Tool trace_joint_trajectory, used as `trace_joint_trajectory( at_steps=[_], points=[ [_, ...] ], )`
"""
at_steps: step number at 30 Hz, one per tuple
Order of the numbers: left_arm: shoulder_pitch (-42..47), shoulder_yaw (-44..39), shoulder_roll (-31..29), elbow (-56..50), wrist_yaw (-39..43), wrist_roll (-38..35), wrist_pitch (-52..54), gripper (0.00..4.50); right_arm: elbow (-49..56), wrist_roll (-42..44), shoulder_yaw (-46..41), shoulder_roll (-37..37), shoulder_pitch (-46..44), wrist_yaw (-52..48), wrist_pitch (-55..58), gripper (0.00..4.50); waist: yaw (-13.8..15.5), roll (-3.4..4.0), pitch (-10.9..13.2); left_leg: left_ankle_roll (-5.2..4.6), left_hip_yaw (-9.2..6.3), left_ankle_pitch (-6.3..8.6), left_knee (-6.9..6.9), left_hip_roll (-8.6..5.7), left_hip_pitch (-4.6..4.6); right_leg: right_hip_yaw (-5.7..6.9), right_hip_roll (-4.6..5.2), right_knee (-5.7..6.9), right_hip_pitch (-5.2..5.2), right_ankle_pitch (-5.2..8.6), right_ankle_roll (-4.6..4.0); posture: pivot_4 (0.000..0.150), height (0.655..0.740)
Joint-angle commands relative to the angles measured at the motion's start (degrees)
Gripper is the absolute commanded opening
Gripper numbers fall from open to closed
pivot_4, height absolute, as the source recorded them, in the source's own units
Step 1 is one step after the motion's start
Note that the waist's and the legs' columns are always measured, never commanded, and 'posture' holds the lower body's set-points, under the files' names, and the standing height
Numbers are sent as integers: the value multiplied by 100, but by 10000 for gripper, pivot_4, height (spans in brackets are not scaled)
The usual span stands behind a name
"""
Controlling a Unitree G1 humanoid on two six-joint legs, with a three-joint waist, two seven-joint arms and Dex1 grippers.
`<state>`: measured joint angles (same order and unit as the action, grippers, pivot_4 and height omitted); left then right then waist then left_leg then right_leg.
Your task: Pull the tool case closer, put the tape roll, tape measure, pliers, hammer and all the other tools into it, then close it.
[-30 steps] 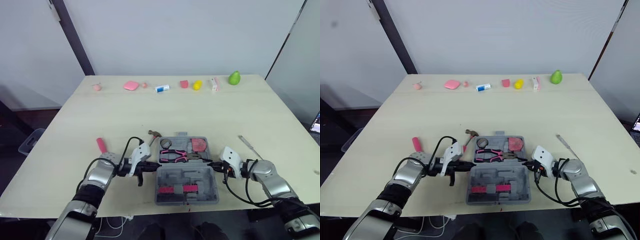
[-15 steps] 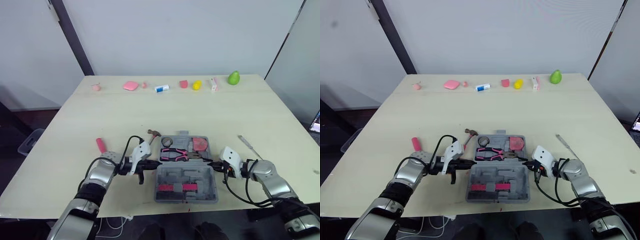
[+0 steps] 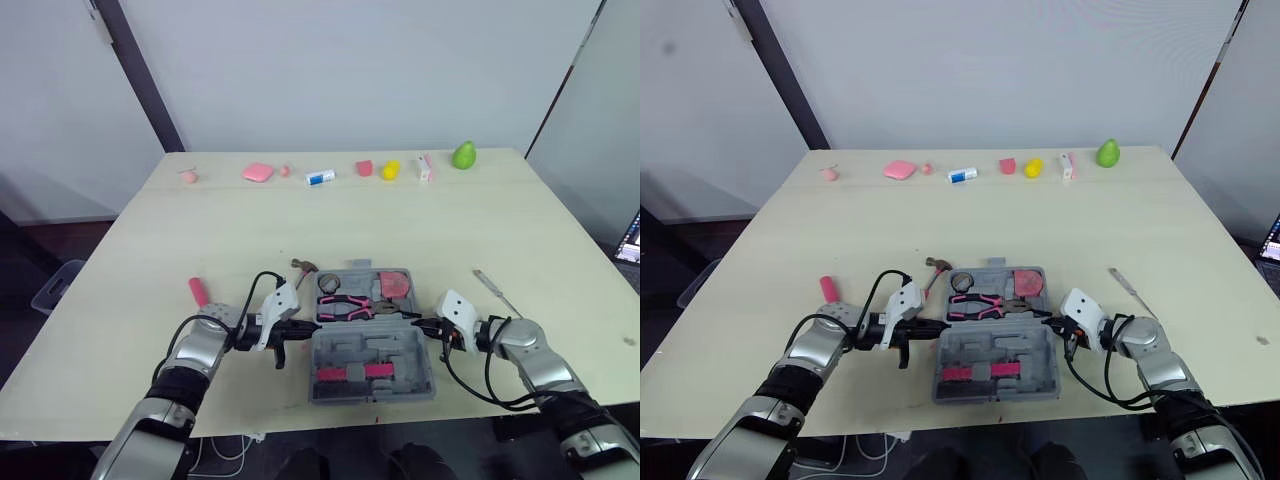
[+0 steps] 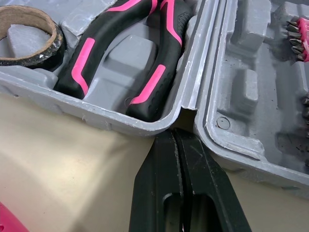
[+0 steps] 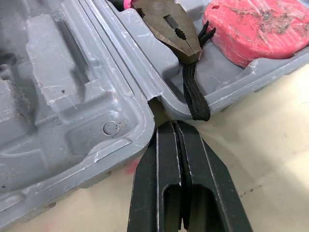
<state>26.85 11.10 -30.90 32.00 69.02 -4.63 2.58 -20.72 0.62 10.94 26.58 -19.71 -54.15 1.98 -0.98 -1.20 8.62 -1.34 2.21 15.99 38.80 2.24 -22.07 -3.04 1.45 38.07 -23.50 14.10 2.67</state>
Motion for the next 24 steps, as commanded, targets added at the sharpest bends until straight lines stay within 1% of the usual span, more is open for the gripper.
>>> trace_joint_trajectory(
  at_steps=[1, 13, 24],
  points=[
    [14, 26, 35, 81, -115, 104, -8, 429, 206, 115, -7, -101, -169, -22, -202, 0, 1, 0, 0, 0, 0, 0, 0, 0, 0, 0, 0, 0, 0, 0, 0, 1500, 7400],
    [-8, 20, -12, 101, -89, 110, -72, 429, 305, 64, 41, -23, -24, -48, -50, 0, 1, 0, 0, 0, 0, 0, 0, 0, 0, 0, 0, 0, 0, 0, 0, 1500, 7400],
    [-170, -81, -277, -126, 54, 14, -135, 429, 532, 303, -370, 359, 269, 1, 97, 0, -5, 0, 0, 0, -1, 0, -1, 1, -3, 0, 0, -3, -1, 0, 0, 1500, 7400]
  ],
)
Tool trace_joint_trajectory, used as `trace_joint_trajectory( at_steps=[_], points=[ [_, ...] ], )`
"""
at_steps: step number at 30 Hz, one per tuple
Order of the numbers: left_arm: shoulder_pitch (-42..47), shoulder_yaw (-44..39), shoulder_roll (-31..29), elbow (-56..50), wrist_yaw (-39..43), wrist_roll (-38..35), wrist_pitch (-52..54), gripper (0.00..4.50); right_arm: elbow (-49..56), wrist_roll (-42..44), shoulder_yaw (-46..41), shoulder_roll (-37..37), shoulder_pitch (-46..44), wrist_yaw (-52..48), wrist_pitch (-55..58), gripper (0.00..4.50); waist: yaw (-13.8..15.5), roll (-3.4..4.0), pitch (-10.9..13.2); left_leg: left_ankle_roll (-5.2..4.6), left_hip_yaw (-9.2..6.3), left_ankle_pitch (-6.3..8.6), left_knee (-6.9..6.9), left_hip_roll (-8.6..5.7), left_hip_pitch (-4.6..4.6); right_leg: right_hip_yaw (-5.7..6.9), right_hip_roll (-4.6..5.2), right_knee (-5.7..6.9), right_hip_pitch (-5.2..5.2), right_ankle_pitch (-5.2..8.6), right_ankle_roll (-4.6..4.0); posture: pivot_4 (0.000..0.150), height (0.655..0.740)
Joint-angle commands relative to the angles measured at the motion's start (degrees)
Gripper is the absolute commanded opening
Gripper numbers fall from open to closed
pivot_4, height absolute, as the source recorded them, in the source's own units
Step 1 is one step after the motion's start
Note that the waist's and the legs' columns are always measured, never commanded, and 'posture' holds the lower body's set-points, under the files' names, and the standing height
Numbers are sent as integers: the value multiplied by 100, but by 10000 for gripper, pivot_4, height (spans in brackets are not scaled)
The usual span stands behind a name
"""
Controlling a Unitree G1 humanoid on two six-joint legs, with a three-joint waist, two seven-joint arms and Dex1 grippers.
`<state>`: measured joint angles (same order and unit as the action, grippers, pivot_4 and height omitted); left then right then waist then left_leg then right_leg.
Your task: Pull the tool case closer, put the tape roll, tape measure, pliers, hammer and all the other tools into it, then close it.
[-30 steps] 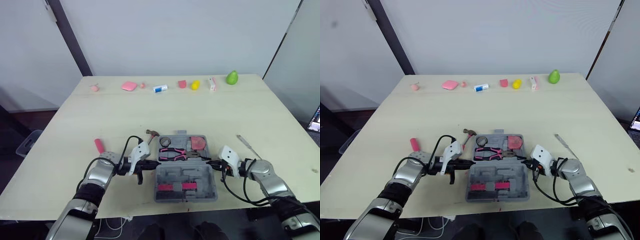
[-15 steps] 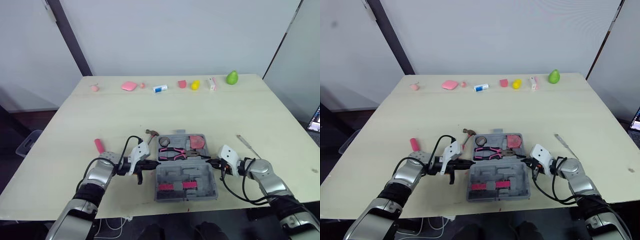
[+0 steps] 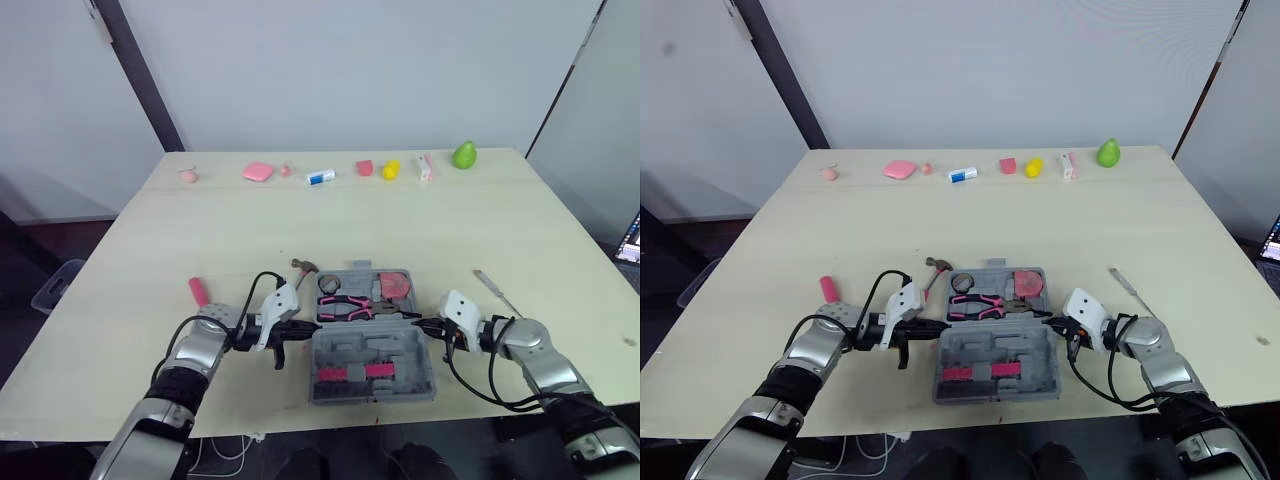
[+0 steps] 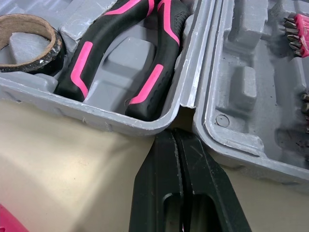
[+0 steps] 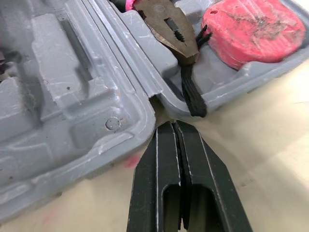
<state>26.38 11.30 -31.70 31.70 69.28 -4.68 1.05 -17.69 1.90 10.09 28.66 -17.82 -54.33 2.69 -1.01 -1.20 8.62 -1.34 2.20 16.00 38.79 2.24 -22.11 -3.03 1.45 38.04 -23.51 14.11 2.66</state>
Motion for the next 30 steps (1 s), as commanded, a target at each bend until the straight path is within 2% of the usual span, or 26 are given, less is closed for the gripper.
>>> trace_joint_trajectory(
  at_steps=[1, 4, 7, 11, 14, 15, 16, 17, 23, 24, 25, 30],
  points=[
    [-152, -156, -239, -145, 26, -27, 24, 429, 280, 240, -359, 201, 138, 31, 32, 0, -4, 0, 0, 0, 1, 0, 0, 1, 0, 0, 0, 0, 0, 0, 0, 1500, 7400],
    [-330, -346, -386, -466, 73, -243, 46, 429, 564, 519, -650, 312, 390, 33, 74, 0, -16, 0, 0, 0, 1, 0, -7, 2, 0, -1, 0, -3, -2, 1, -1, 1500, 7400],
    [-687, -721, -470, -1018, 253, -780, 89, 429, 1014, 1066, -1078, 328, 769, -75, -4, 0, -4, 1, 1, 0, -4, 0, -14, 4, -2, -1, 0, -3, -7, 1, -2, 1500, 7400],
    [-1571, -1817, -515, -1915, 104, -1760, 57, 429, 1571, 1824, -2026, 415, 1666, -59, -78, 0, 27, 1, 2, 0, -31, 0, -19, 3, -16, 4, 11, -12, -15, 1, 0, 1500, 7400],
    [-2128, -2386, -539, -2159, -189, -1993, 10, 429, 1684, 2008, -2439, 441, 2159, 23, -247, 0, 30, 2, 3, 0, -41, 1, -25, 10, -18, 20, 35, -15, -13, 3, 3, 1500, 7400],
    [-2342, -2615, -530, -2214, -318, -2086, 36, 2621, 1704, 2061, -2590, 422, 2328, 58, -333, 5531, 29, 1, 3, 0, -40, 1, -27, 7, -17, 20, 38, -16, -13, 3, 4, 1500, 7400],
    [-2569, -2838, -521, -2273, -428, -2179, 89, 5469, 1758, 2152, -2746, 394, 2503, 71, -377, 8577, 23, 1, 3, 0, -39, 1, -27, 6, -15, 21, 39, -16, -11, 3, 4, 1500, 7400],
    [-2764, -2994, -524, -2323, -501, -2245, 139, 8071, 1819, 2241, -2864, 375, 2648, 64, -404, 13501, 14, 1, 3, 0, -37, 1, -27, 6, -14, 20, 39, -16, -11, 4, 4, 1500, 7400],
    [-3768, -3688, -419, -2669, -942, -2480, 205, 38578, 1926, 2608, -3613, 307, 3330, 235, -519, 44074, 23, -3, 6, 0, -22, 1, -29, 10, 11, 6, 40, -14, 1, 19, -14, 1500, 7400],
    [-3910, -3796, -387, -2703, -1036, -2513, 216, 42779, 1928, 2662, -3717, 272, 3430, 276, -518, 45000, 25, -5, 5, 0, -18, 1, -28, 10, 16, 3, 40, -14, 4, 22, -10, 1500, 7400],
    [-4041, -3906, -355, -2709, -1112, -2540, 214, 44323, 1927, 2705, -3809, 237, 3531, 320, -522, 45000, 28, -6, 5, 0, -15, 1, -28, 9, 18, 0, 41, -14, 5, 28, 0, 1500, 7400],
    [-4603, -4252, -142, -2588, -1377, -2526, 9, 44323, 1960, 2779, -4086, 64, 3990, 474, -590, 45000, 24, -5, 5, 0, -8, 1, -33, 10, 18, -2, 43, -16, 3, 28, -3, 1500, 7400]
  ],
)
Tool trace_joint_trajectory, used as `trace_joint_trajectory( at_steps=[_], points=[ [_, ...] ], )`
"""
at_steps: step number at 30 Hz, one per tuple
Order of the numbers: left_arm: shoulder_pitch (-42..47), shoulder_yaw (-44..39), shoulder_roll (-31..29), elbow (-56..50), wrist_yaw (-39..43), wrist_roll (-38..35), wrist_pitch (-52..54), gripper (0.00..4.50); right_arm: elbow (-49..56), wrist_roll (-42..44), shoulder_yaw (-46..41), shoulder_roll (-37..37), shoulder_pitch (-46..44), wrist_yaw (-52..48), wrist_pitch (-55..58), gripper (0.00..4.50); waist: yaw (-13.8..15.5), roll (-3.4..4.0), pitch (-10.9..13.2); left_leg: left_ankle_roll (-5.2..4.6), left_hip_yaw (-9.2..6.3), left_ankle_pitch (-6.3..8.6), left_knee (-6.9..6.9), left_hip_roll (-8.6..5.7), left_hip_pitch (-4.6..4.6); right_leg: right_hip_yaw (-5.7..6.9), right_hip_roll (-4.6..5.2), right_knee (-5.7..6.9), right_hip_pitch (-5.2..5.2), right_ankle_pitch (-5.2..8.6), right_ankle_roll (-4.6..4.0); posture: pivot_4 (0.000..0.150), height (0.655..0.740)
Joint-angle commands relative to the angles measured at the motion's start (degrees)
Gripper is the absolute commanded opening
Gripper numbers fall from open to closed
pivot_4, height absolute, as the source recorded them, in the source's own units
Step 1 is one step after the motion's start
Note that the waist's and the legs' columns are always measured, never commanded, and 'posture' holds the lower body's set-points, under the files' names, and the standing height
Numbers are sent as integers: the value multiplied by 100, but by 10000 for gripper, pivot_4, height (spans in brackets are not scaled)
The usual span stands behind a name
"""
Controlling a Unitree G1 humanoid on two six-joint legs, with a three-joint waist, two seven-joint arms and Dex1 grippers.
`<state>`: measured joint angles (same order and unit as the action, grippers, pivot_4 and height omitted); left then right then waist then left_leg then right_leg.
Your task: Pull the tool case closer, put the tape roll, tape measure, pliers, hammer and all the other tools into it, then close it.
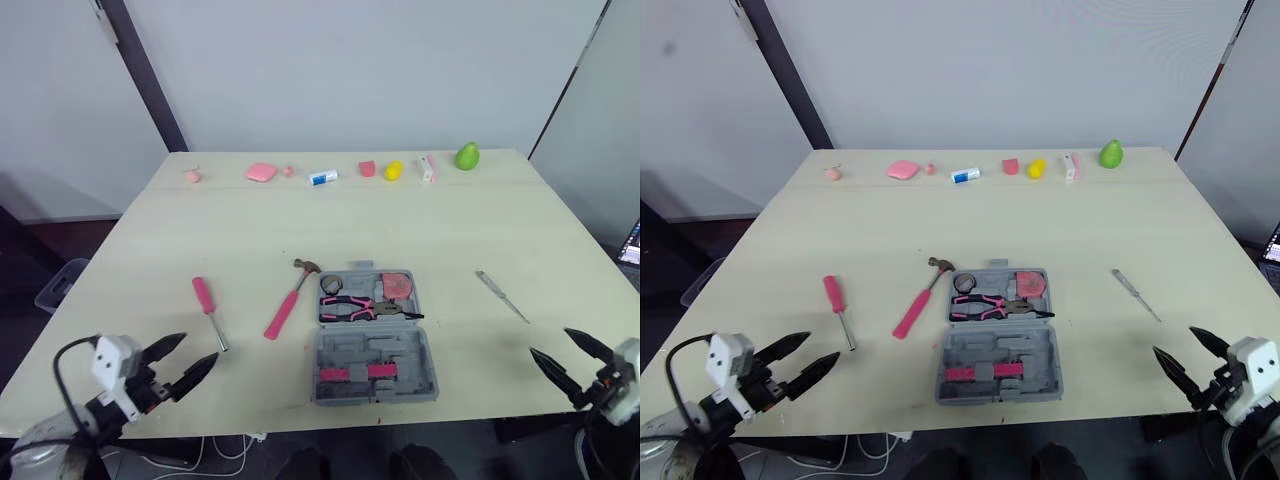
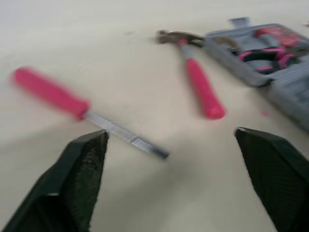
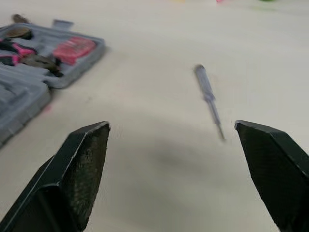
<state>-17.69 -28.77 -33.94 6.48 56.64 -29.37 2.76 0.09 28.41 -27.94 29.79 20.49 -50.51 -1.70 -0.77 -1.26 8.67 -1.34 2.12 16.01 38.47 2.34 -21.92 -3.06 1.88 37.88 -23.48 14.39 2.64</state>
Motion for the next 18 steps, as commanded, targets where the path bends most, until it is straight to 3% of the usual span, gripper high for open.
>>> trace_joint_trajectory(
  at_steps=[1, 18],
  points=[
    [-300, -215, 121, -136, -83, -66, -178, 44323, 166, 126, -316, -70, 224, 120, -158, 45000, -1, 0, 0, 0, 2, 0, -3, 0, 0, -1, 0, -3, -1, 0, 0, 1500, 7400],
    [817, 585, -521, -683, 906, -312, 164, 44323, 279, 8, 140, 223, -737, 748, 901, 45000, -7, -5, 2, -1, 28, 1, -9, -2, -1, -20, -3, -6, -9, -9, -14, 1500, 7400]
  ],
)
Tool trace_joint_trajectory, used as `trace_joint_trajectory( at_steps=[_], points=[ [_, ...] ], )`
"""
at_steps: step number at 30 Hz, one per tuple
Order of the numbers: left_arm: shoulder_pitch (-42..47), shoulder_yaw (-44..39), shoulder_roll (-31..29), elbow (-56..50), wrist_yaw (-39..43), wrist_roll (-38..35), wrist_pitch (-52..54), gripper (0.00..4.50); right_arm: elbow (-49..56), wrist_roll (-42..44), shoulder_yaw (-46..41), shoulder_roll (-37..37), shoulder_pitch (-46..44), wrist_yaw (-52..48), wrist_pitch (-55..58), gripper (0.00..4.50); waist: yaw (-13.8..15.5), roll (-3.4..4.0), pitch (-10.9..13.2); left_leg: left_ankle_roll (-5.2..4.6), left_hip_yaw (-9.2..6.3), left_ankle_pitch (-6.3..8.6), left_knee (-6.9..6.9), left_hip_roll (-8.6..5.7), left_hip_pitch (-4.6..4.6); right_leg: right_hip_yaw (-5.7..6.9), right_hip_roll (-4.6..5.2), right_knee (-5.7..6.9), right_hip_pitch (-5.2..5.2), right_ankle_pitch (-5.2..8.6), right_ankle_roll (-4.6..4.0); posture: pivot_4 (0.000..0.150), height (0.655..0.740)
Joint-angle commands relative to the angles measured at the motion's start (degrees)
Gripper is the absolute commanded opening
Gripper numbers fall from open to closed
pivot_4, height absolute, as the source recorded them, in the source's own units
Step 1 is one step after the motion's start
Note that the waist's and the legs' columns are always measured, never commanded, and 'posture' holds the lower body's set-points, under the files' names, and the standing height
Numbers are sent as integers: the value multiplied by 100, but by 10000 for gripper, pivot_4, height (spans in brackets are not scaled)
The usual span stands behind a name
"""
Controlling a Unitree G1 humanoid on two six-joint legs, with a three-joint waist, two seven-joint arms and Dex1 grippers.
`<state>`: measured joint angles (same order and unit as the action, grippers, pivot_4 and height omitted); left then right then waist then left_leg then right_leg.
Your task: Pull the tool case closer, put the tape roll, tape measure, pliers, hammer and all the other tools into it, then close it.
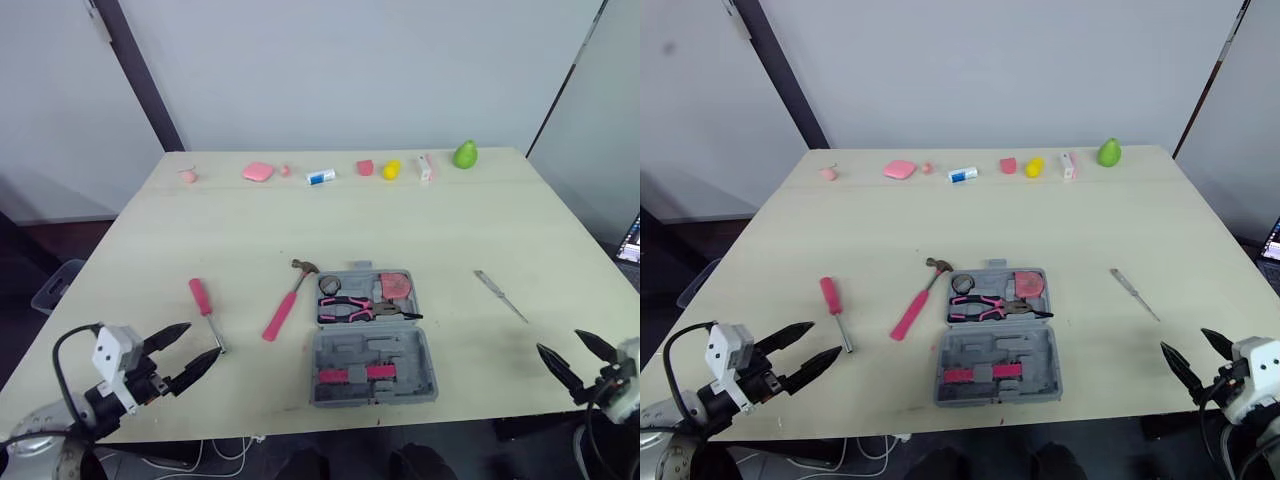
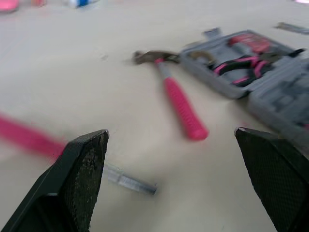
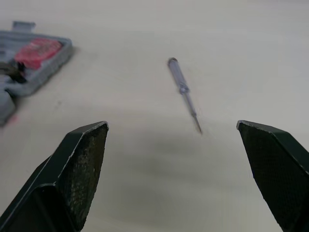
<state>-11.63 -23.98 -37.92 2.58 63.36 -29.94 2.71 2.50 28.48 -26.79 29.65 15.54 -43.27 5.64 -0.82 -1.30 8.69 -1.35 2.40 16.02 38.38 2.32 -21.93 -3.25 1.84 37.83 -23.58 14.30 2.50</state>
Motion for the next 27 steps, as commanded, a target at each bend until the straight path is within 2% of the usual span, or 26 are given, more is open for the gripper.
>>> trace_joint_trajectory(
  at_steps=[1, 9, 12, 15, 17, 18, 20, 27],
  points=[
    [289, 189, -184, -334, 367, -276, 210, 44323, -75, -101, 92, 323, -382, 27, 226, 45000, -3, -1, 1, 0, 2, 0, 1, 0, 2, -2, 0, 0, 0, 0, 0, 1500, 7400],
    [906, 690, -616, -800, 1242, -667, 770, 44323, -1153, -742, 898, 814, -1695, 11, 790, 45000, -17, -2, 3, 0, 30, -1, 2, -7, 4, -6, -17, 5, -2, -1, -1, 1500, 7400],
    [1158, 759, -936, -1554, 1377, -975, 1107, 44323, -2462, -1254, 1613, 776, -3109, -156, 946, 45000, -15, -1, 3, 0, 31, -1, 1, -7, 4, -6, -18, 5, -2, -2, 0, 1500, 7400],
    [1082, 675, -949, -2049, 1131, -1102, 1239, 44323, -3601, -1701, 2047, 564, -4248, -125, 863, 45000, -13, 0, 3, 0, 30, -1, -1, -7, 3, -6, -18, 5, -2, -3, 2, 1500, 7400],
    [1022, 647, -903, -2145, 1064, -1129, 1250, 44323, -3780, -1762, 2119, 471, -4474, -90, 848, 45000, -10, 0, 3, 0, 28, -1, -6, -7, 3, -5, -20, 4, -3, -9, 14, 1500, 7400],
    [1008, 638, -890, -2145, 1070, -1130, 1239, 44323, -3795, -1768, 2131, 454, -4495, -89, 843, 45000, -145, -14, 47, 0, 27, 0, -6, -7, 3, -5, -21, 4, -2, -10, 16, 1500, 7400],
    [984, 607, -884, -2194, 1026, -1178, 1287, 44323, -4225, -1841, 2197, 452, -4726, -177, 679, 45000, -173, -12, 49, 0, 24, 0, 0, -5, -6, -21, -26, 2, -10, -17, 27, 1500, 7400],
    [932, 591, -876, -2290, 948, -1231, 1327, 44323, -5256, -1998, 2202, 389, -5263, -250, 371, 45000, -155, -10, 50, 0, 27, 0, 0, -6, -7, -29, -26, 3, -13, -18, 27, 1500, 7400]
  ],
)
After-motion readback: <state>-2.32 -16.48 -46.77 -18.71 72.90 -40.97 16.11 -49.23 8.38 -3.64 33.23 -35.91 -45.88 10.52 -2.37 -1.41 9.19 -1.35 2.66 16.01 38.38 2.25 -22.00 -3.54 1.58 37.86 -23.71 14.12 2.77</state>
